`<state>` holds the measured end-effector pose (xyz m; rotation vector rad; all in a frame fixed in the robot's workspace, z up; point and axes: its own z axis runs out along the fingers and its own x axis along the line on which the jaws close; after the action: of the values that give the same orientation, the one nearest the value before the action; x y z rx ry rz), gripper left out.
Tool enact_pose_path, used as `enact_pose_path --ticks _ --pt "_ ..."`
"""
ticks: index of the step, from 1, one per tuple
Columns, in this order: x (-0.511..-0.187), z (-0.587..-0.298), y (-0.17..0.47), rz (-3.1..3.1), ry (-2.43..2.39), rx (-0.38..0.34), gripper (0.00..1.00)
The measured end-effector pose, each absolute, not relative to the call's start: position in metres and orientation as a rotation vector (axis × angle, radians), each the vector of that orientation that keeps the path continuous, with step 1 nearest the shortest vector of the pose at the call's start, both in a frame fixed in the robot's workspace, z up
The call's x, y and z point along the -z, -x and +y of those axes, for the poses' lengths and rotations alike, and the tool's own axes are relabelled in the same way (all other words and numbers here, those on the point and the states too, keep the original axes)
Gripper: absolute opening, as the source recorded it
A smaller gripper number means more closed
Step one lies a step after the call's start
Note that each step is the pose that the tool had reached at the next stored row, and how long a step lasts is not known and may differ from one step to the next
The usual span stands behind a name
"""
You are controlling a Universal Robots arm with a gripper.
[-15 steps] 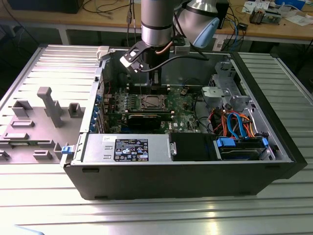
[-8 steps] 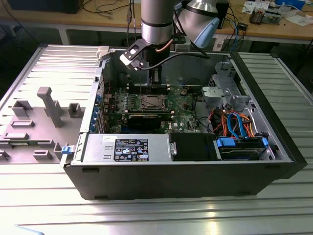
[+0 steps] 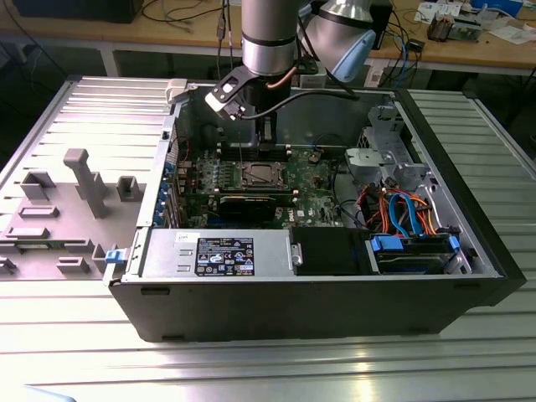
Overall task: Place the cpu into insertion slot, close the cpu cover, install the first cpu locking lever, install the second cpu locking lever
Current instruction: 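Install the first cpu locking lever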
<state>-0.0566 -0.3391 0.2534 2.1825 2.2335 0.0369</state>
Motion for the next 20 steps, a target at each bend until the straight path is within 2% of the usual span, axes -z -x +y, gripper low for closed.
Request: enact_pose_path --ticks 20 --pt "-0.283 -0.339 0.057 2.234 -2.183 -0.037 0.11"
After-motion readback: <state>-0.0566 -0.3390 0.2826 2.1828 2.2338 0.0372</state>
